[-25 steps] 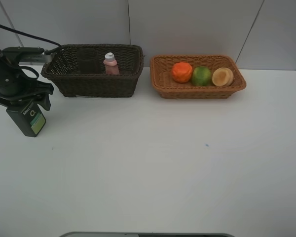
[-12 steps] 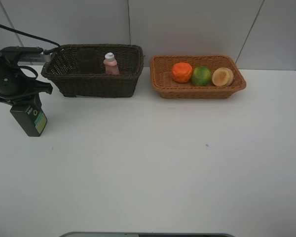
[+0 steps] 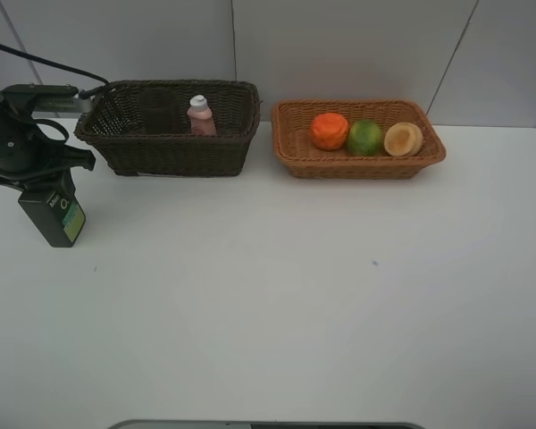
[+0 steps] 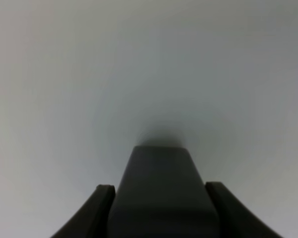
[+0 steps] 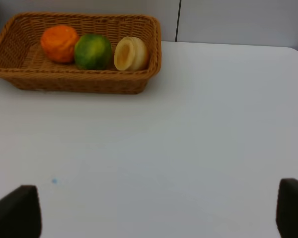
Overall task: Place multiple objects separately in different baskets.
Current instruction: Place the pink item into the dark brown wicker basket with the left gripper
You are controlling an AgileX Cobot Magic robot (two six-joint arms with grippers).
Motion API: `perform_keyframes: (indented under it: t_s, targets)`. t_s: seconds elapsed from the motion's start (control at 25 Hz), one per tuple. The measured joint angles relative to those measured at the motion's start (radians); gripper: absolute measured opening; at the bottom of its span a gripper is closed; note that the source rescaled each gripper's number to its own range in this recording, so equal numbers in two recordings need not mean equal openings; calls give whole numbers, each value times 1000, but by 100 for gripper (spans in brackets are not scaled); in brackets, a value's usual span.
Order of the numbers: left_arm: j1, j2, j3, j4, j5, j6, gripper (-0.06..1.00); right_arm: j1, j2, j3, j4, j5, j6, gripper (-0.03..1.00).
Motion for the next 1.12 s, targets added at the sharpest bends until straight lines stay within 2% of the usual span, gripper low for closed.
perform_keyframes:
  t_s: [0.4, 0.76, 0.96, 1.12]
  targets:
    - [1, -111, -14, -47, 42, -12, 44, 0, 0, 0, 0, 0, 0, 100]
    - [0, -233, -211, -47, 167, -31, 44, 0, 0, 0, 0, 0, 0, 100]
    - [-14, -233, -321, -7, 146, -34, 44, 0, 0, 0, 0, 0, 0, 100]
    - [-22, -233, -352, 20, 55, -60, 44, 0, 0, 0, 0, 0, 0, 100]
